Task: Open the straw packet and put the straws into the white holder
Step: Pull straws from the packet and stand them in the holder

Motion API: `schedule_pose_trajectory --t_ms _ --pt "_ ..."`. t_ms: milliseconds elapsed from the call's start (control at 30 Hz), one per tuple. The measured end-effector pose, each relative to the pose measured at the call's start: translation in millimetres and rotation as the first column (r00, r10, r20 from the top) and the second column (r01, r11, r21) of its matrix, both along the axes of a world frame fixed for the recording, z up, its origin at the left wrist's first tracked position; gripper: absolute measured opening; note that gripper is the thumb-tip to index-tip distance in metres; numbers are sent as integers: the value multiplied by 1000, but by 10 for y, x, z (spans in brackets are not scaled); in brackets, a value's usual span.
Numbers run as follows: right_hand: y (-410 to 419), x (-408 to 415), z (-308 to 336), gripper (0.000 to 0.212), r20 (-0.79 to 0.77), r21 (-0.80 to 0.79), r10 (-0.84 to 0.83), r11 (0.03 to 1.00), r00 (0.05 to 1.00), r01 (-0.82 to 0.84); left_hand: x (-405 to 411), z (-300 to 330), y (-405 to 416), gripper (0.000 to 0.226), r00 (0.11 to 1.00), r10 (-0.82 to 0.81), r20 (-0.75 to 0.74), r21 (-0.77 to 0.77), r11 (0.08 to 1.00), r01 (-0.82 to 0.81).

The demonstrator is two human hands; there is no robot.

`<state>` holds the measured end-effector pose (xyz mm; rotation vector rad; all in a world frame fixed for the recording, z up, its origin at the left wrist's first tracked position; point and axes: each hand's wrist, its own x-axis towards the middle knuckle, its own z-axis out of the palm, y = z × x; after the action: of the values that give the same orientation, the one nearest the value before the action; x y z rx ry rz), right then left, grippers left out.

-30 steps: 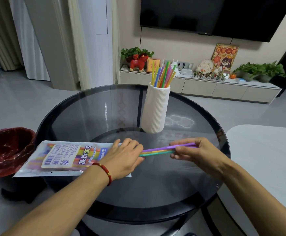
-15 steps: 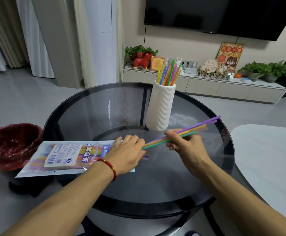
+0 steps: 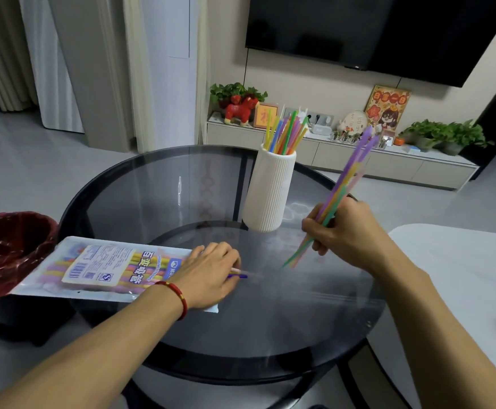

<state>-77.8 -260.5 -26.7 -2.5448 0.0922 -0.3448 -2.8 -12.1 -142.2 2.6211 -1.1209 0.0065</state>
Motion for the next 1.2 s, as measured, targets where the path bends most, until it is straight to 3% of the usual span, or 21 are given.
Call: schedule_pose_trajectory --t_ms 167,267,333,433,533,633,900,1067,1200 --pt "81 56 -222 10 -142 25 53 998 988 -50 5 -12 -5 17 1000 5 -13 -8 1000 -5" --pt "-8 43 -71 12 -62 68 13 998 998 -9 7 -15 -5 18 1000 7 -9 5 1000 -7" --pt "-90 26 95 17 -14 10 -4 1000 1000 4 8 -9 -11 19 1000 14 -5 12 1000 -14" --pt "-85 51 208 23 -65 -102 29 994 997 -35 1 -2 -38 24 1000 28 4 33 999 -28" --pt "47 127 95 24 -107 -160 28 986 994 -45 -5 -1 -61 27 999 35 5 63 997 -36" --pt "122 145 -125 29 -29 -161 30 986 999 -34 2 4 -64 28 999 37 -2 67 997 -37" --pt "9 140 -601 29 16 -5 -13 1000 1000 13 -13 8 -49 29 1000 30 -5 65 997 -30" --pt "6 99 -740 25 -82 78 -1 997 997 7 -28 6 -61 28 999 38 -7 59 998 -37" --pt "58 204 -539 25 126 290 -113 954 986 72 -29 -21 -93 24 998 62 10 40 997 -62"
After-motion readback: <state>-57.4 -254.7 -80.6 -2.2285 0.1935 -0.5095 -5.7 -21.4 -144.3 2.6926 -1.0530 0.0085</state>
